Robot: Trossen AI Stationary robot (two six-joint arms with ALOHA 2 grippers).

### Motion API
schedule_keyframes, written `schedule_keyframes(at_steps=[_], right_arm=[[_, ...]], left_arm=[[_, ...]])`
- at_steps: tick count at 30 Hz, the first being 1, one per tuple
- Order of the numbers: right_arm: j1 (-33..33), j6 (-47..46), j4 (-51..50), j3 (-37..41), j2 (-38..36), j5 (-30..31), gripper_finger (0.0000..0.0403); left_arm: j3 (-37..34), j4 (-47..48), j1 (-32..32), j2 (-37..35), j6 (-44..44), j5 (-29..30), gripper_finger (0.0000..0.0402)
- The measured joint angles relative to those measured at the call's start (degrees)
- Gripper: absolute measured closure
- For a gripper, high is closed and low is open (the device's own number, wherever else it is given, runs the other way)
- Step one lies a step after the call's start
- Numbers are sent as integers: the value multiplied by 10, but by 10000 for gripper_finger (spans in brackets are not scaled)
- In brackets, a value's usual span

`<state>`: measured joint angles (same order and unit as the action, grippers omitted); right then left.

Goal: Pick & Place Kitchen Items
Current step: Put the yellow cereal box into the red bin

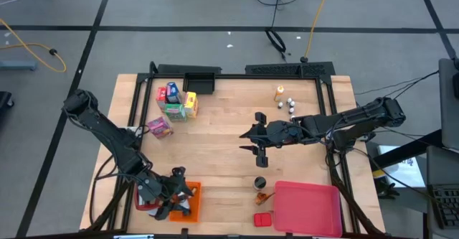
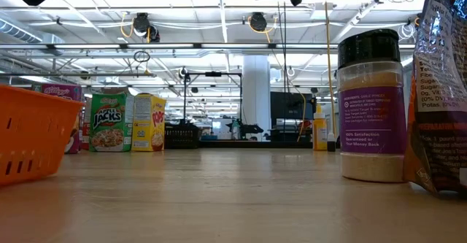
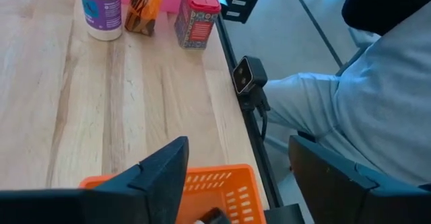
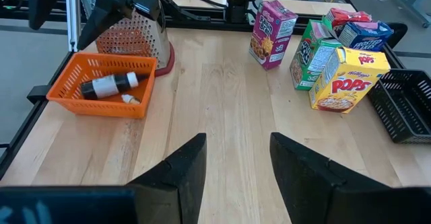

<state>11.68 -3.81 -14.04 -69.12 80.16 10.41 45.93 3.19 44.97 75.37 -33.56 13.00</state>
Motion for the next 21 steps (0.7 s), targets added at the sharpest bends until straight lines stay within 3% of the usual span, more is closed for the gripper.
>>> schedule_keyframes(at_steps=[9, 16, 21], right_arm=[[0, 0, 5, 5, 0, 0, 248], [0, 1, 29, 30, 0, 0, 248], [0, 2, 30, 32, 0, 0, 248]], left_arm=[[17, -6, -19, -5, 7, 26, 187], [52, 2, -63, -5, 67, 37, 203], [83, 80, -112, -5, 58, 68, 215]])
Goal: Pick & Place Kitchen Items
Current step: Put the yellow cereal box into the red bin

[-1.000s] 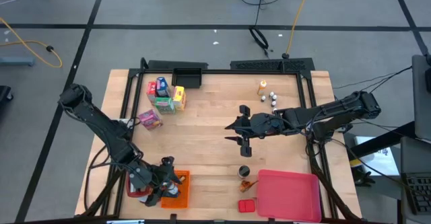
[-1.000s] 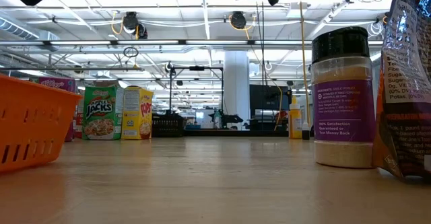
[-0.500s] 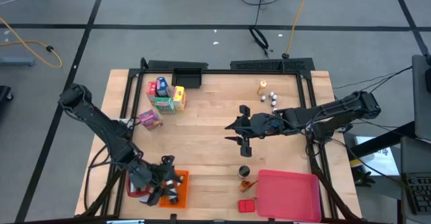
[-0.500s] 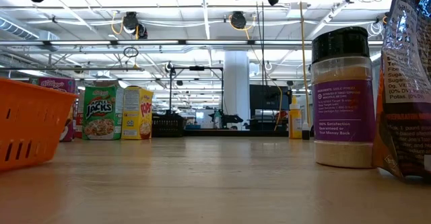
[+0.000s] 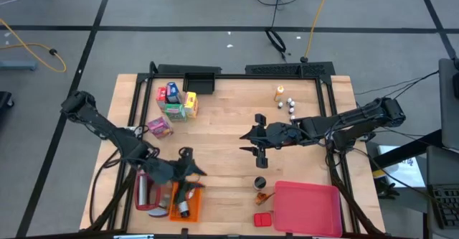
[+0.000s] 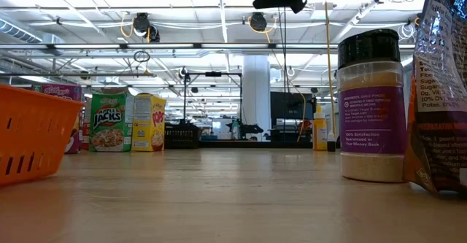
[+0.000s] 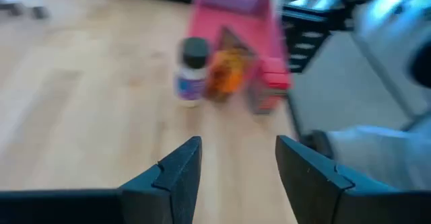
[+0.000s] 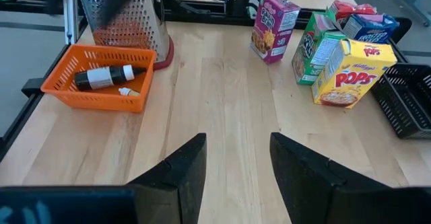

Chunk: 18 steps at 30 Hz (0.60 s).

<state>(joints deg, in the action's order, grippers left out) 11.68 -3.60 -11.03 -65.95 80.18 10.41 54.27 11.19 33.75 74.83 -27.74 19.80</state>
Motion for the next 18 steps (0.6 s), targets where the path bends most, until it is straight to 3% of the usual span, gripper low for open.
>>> schedule_keyframes(at_steps=[8, 18], right_arm=[[0, 0, 0, 0, 0, 0, 248], [0, 2, 0, 0, 0, 0, 248]], left_arm=[[37, 175, -93, 0, -94, 87, 229], [38, 264, -217, 0, -96, 116, 229]])
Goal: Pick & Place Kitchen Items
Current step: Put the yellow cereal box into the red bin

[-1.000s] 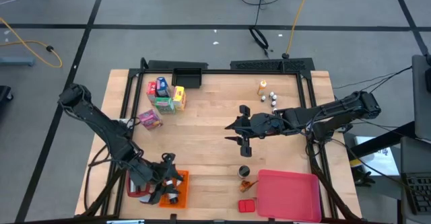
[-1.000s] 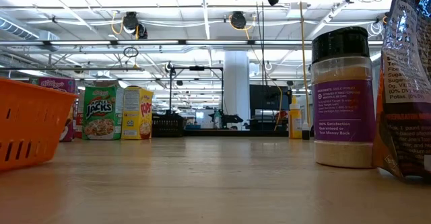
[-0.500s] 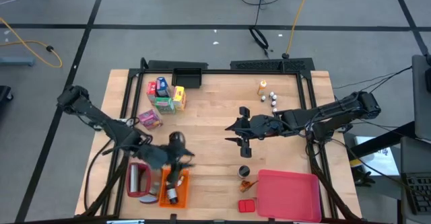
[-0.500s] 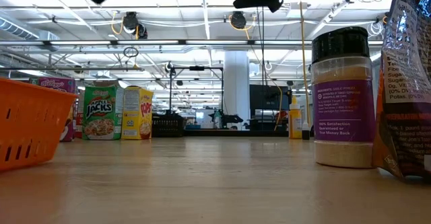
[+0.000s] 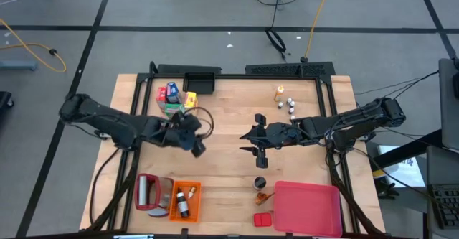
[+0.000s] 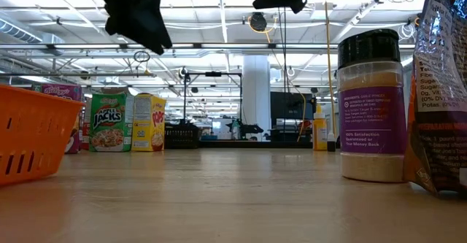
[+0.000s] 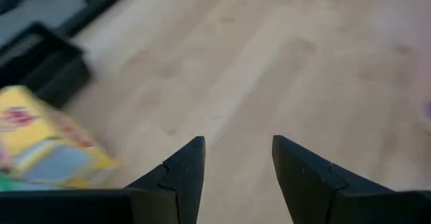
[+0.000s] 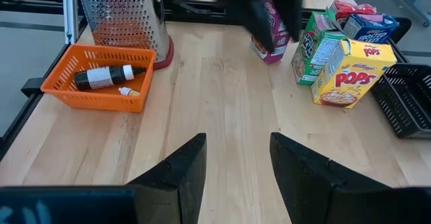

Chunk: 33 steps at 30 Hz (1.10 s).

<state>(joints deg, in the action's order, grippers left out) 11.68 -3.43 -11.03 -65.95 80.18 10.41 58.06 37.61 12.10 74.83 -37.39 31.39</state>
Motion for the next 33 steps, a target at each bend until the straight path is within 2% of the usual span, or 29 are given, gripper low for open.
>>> schedule_keyframes(at_steps=[6, 10, 15, 20, 33], right_arm=[[0, 8, 0, 0, 0, 1, 248], [0, 9, 0, 0, 0, 2, 248], [0, 11, 0, 0, 0, 2, 248], [0, 11, 0, 0, 0, 3, 248], [-1, 16, 0, 0, 0, 3, 248]], left_arm=[[0, 65, -79, 0, -9, 35, 229], [0, 103, -133, 0, -31, 36, 229], [0, 114, -194, 0, -41, -5, 229], [0, 114, -240, 5, -22, -22, 229], [0, 106, -315, 10, 9, -98, 228]])
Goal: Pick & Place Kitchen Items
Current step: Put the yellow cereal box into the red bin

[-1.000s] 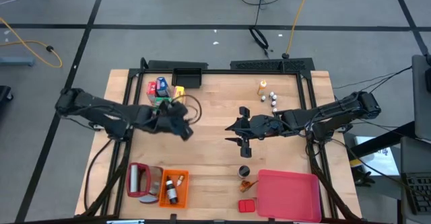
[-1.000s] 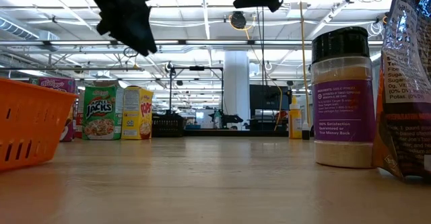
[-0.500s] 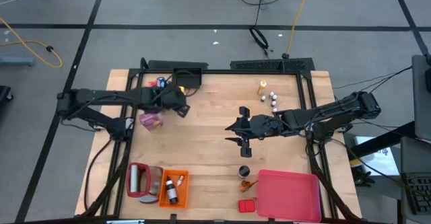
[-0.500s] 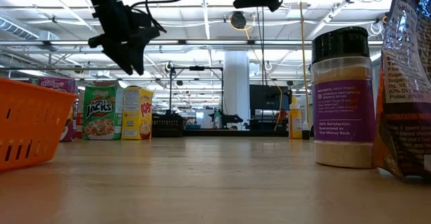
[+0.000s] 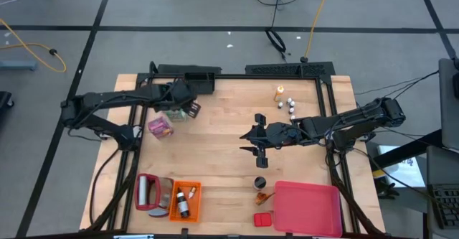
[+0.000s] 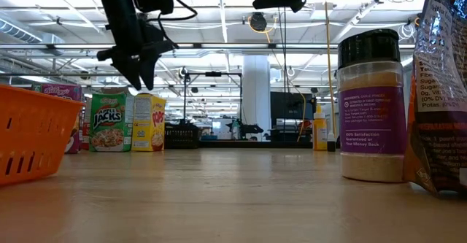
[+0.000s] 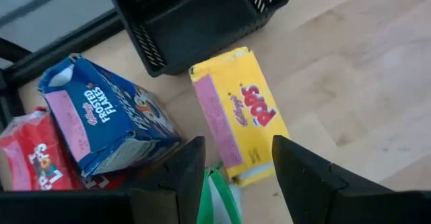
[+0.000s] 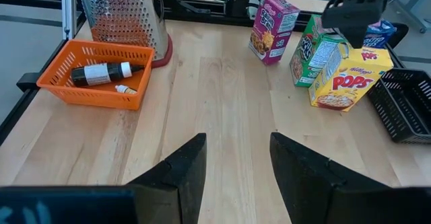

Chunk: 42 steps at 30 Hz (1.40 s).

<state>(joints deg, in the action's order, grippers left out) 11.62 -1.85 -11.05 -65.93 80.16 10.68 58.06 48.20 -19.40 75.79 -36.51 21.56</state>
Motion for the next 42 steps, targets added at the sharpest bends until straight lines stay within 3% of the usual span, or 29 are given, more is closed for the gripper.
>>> schedule_keyframes(at_steps=[7, 17, 20, 27, 42], right_arm=[[0, 0, -1, 0, 0, 0, 248], [0, 10, -3, 0, 0, 0, 248], [0, 10, -3, 0, 0, 0, 248], [0, 10, -3, 0, 0, 0, 248], [0, 10, -9, 0, 0, 0, 248]], left_arm=[[-13, -18, -35, 0, 8, -17, 229], [-76, -130, -87, -1, 40, -121, 232], [-76, -125, -90, -2, 41, -123, 258], [-77, -121, -90, -1, 59, -119, 389], [-20, -87, -40, -17, 94, -130, 401]])
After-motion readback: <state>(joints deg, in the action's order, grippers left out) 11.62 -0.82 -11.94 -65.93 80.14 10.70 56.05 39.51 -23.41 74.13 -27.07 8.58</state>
